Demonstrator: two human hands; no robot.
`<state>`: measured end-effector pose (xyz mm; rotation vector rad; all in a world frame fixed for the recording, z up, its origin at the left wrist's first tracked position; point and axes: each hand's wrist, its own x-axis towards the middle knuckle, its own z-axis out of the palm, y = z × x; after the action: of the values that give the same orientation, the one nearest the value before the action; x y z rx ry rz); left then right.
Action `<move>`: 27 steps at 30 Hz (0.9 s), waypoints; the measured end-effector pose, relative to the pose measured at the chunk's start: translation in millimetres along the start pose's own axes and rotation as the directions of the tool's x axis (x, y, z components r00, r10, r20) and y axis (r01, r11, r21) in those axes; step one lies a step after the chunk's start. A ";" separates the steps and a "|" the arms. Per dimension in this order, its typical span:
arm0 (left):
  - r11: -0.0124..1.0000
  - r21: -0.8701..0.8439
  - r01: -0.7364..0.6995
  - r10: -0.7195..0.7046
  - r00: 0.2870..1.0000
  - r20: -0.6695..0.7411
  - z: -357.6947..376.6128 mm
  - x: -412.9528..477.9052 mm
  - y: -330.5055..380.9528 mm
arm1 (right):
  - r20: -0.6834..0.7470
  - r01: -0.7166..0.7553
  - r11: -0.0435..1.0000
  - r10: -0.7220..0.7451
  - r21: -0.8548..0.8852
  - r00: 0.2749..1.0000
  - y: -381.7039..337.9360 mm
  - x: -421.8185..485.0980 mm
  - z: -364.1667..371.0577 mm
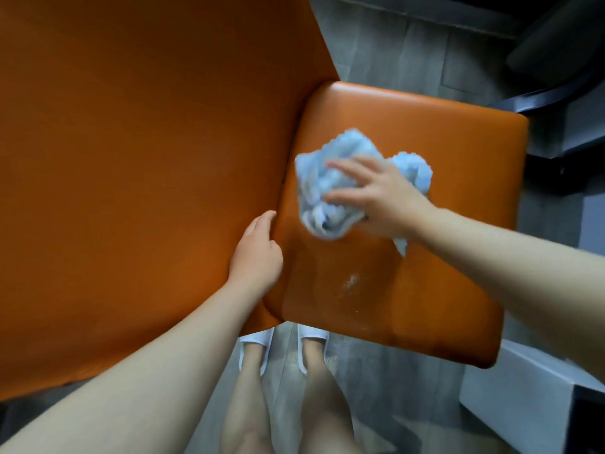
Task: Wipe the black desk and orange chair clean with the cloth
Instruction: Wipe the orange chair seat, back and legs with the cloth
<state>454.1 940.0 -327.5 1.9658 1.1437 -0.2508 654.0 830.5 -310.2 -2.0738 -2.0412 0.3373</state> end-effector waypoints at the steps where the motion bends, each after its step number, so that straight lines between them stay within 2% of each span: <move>1: 0.999 0.054 -0.005 0.003 0.999 0.042 3.8 1.5 -1.1 | 0.015 -0.154 0.988 0.154 -0.002 0.988 7.0 8.7 2.2; 3: 0.984 0.175 -0.033 0.011 0.992 0.127 9.9 5.6 -3.6 | 0.141 -0.460 0.887 0.460 -0.032 0.877 10.5 15.2 17.3; 4: 0.976 0.212 -0.049 0.014 0.987 0.162 12.0 8.0 -4.9 | 0.190 -0.572 0.820 0.565 -0.022 0.803 5.6 11.5 28.3; 5: 0.972 0.228 -0.061 0.018 0.982 0.187 13.6 10.6 -6.2 | 0.206 -0.613 0.790 0.601 -0.005 0.772 -2.7 3.9 41.3; 6: 0.970 0.232 -0.068 0.020 0.979 0.202 14.6 12.8 -7.1 | 0.214 -0.587 0.810 0.573 0.002 0.791 -15.9 -6.1 52.2; 7: 0.970 0.232 -0.073 0.022 0.976 0.216 15.0 14.0 -7.6 | 0.214 -0.513 0.858 0.499 0.011 0.840 -32.7 -19.5 59.1; 9: 0.964 0.247 -0.100 0.032 0.964 0.263 16.3 14.1 -8.2 | 0.209 -0.293 0.954 0.275 0.062 0.938 -62.6 -50.5 59.3; 11: 0.949 0.283 -0.136 0.047 0.952 0.301 19.7 10.3 -10.2 | 0.197 -0.151 0.982 0.128 0.110 0.972 -66.2 -77.3 50.0; 12: 0.942 0.301 -0.151 0.055 0.951 0.304 21.4 7.9 -11.7 | 0.168 -0.144 0.983 0.124 0.110 0.978 -56.5 -84.2 43.6; 13: 0.934 0.319 -0.162 0.064 0.953 0.296 23.5 5.8 -13.2 | 0.104 -0.201 0.974 0.190 0.103 0.976 -42.7 -86.6 38.6; 14: 0.922 0.345 -0.174 0.076 0.957 0.281 25.6 4.1 -14.8 | 0.023 -0.322 0.941 0.321 0.101 0.947 -26.5 -83.1 33.7; 15: 0.907 0.375 -0.189 0.089 0.959 0.269 28.2 2.4 -16.0 | -0.049 -0.505 0.860 0.509 0.077 0.859 -8.4 -78.0 30.0; 16: 0.892 0.404 -0.203 0.100 0.960 0.263 30.7 1.3 -16.8 | -0.080 -0.682 0.731 0.682 0.031 0.727 7.3 -71.9 27.0; 17: 0.879 0.425 -0.213 0.105 0.959 0.263 33.4 0.7 -17.3 | -0.052 -0.799 0.601 0.798 0.005 0.600 17.9 -68.4 29.3; 18: 0.869 0.443 -0.221 0.109 0.958 0.264 35.9 0.8 -17.2 | 0.004 -0.861 0.509 0.861 0.007 0.509 18.9 -67.3 32.8; 19: 0.859 0.459 -0.228 0.114 0.958 0.264 37.5 1.3 -16.2 | 0.049 -0.884 0.467 0.883 0.020 0.468 10.3 -67.2 38.8; 20: 0.850 0.471 -0.236 0.122 0.958 0.260 38.7 2.4 -14.6 | 0.079 -0.879 0.477 0.875 0.017 0.477 -4.6 -67.6 46.6; 21: 0.843 0.480 -0.242 0.132 0.959 0.251 39.3 3.7 -13.0 | 0.065 -0.825 0.565 0.822 0.031 0.565 -22.9 -69.3 54.7; 22: 0.836 0.490 -0.249 0.142 0.959 0.244 38.4 5.3 -11.3 | 0.037 -0.720 0.690 0.719 0.075 0.694 -43.5 -71.1 59.0; 23: 0.824 0.501 -0.265 0.156 0.956 0.249 36.7 7.4 -8.8 | 0.017 -0.605 0.785 0.609 0.134 0.793 -59.6 -75.8 60.0; 24: 0.809 0.513 -0.288 0.173 0.950 0.259 35.3 9.8 -6.0 | 0.000 -0.522 0.832 0.531 0.186 0.847 -63.9 -79.6 59.6; 25: 0.796 0.522 -0.306 0.187 0.945 0.269 34.0 12.6 -3.8 | -0.036 -0.490 0.836 0.513 0.246 0.858 -55.8 -79.3 55.7; 26: 0.792 0.524 -0.314 0.193 0.942 0.273 33.2 15.6 -2.0 | -0.071 -0.537 0.788 0.580 0.301 0.811 -39.4 -76.5 50.0; 27: 0.796 0.519 -0.313 0.189 0.942 0.278 32.7 18.7 -0.4 | -0.102 -0.635 0.699 0.695 0.330 0.712 -19.2 -73.2 44.8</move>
<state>471.6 927.8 -358.6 2.5021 0.6927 -0.7012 621.0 757.2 -345.9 -2.4622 -0.9665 0.4419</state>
